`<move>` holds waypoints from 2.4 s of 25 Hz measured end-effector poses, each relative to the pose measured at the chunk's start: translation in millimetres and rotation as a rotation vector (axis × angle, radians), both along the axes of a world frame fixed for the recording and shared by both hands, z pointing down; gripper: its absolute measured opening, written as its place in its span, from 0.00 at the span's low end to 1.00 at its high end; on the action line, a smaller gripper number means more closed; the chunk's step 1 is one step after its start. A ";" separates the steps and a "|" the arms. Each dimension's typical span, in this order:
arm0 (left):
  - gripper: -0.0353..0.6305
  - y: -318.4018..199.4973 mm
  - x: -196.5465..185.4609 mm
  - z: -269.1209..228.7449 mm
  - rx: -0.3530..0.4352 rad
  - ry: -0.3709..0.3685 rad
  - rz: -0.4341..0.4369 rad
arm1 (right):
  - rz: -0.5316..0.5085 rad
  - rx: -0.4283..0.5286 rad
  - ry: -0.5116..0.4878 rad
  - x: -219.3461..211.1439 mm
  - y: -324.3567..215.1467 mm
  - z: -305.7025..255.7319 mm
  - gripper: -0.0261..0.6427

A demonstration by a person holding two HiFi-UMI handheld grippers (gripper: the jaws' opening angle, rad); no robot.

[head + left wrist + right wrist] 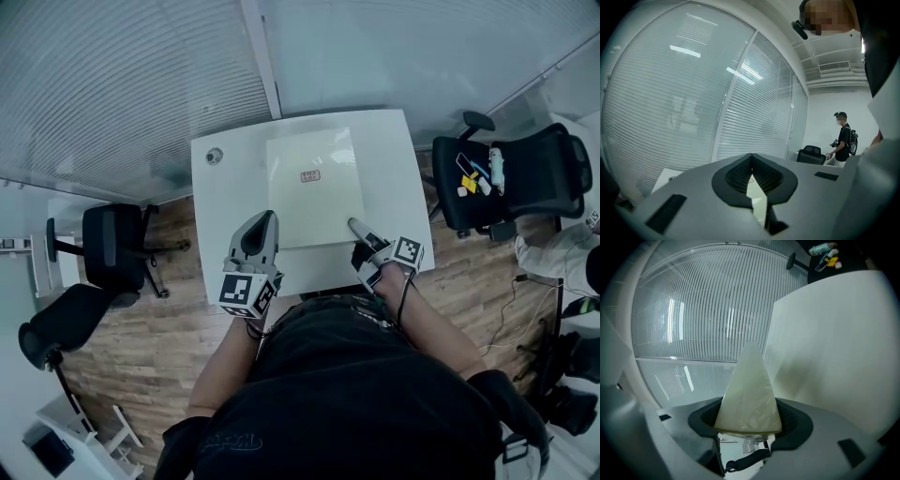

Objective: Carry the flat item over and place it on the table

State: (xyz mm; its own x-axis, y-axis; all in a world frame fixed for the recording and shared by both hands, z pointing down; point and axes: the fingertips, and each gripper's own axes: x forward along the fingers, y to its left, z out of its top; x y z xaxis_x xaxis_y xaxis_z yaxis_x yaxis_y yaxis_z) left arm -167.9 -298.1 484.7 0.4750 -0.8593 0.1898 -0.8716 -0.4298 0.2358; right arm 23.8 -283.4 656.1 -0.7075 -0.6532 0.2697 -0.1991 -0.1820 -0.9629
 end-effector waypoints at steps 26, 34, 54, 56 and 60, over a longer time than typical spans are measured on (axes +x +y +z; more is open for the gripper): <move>0.07 -7.4 29.5 30.2 -0.086 0.006 0.013 | -0.053 -0.065 0.012 10.0 -2.3 46.4 0.47; 0.07 -4.2 36.9 37.2 -0.115 0.009 0.030 | -0.049 -0.048 0.035 14.6 -5.2 59.8 0.47; 0.07 -6.8 38.1 53.6 -0.156 -0.013 0.008 | -0.193 -0.007 0.427 35.9 4.4 121.3 0.56; 0.07 -7.8 38.6 55.0 -0.157 -0.020 0.008 | -0.247 0.015 0.550 43.2 4.0 129.8 0.56; 0.07 -11.0 40.3 57.1 -0.158 -0.026 0.005 | -0.337 0.093 0.674 46.5 0.6 135.8 0.53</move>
